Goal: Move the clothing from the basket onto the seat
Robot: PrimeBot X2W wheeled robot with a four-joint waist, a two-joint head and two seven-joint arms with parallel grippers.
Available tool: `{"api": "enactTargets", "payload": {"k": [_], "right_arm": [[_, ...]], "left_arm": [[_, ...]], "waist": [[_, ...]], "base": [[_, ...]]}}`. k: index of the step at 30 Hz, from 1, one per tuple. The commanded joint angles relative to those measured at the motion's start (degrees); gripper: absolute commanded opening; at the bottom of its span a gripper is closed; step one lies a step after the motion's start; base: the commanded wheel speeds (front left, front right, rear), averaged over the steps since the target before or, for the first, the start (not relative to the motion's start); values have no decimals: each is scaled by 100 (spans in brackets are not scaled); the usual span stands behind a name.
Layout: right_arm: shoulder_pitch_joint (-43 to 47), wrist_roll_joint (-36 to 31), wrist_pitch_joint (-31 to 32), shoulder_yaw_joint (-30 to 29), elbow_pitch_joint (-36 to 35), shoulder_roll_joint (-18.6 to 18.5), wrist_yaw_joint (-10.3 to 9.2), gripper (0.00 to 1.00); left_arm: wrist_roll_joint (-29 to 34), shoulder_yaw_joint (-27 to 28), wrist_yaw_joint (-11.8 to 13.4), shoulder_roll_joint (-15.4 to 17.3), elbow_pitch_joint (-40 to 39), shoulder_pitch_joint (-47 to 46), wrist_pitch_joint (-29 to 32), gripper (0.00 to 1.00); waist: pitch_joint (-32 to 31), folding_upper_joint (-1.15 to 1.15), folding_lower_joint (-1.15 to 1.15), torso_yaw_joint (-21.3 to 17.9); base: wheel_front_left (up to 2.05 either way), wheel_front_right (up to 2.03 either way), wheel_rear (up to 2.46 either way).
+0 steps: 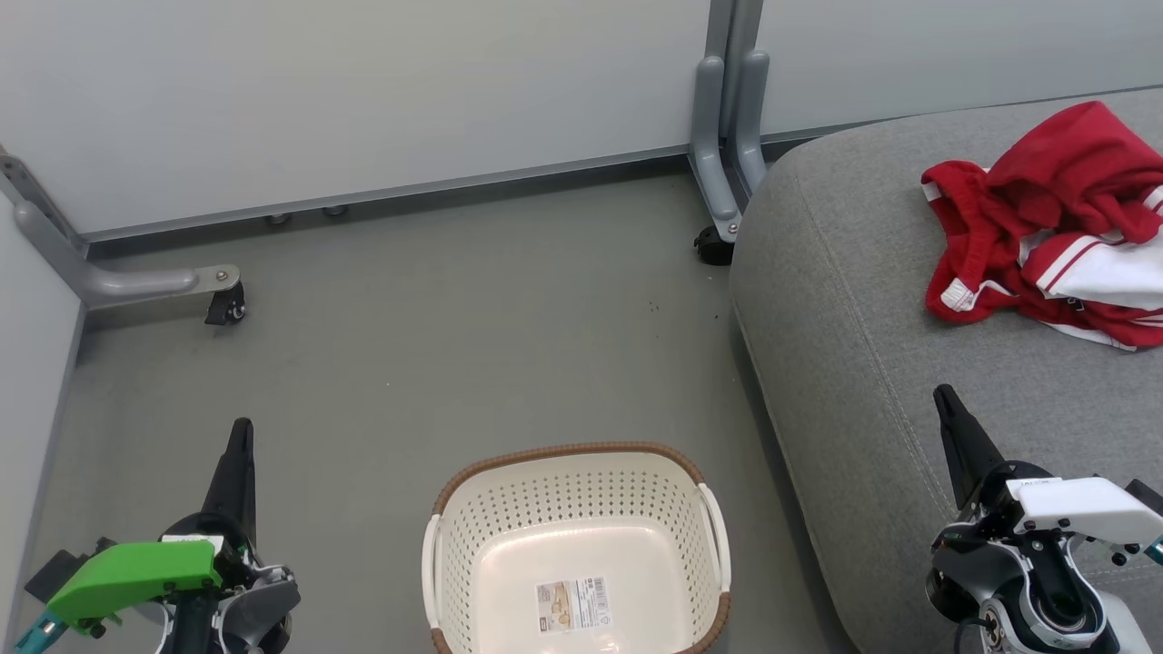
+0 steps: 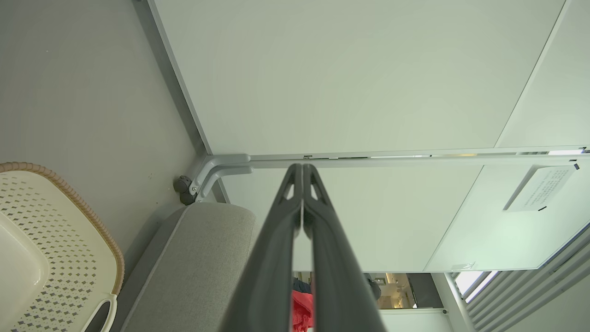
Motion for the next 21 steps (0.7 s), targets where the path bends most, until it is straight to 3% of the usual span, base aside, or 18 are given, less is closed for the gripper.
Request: {"api": "enactTargets", "payload": {"k": [1,21], "right_arm": [[-41,-20,23,-18,12,-2,2,0],[-42,-45,41,-37,13,12,2,0]], "left_arm": [[35,29,-32,11,4,-100,18,0],[47,46,-30,-1,5,-99,38,0]], "waist": [[0,0,0,0],[0,0,0,0]], "base": [[0,0,0],[0,0,0]]}}
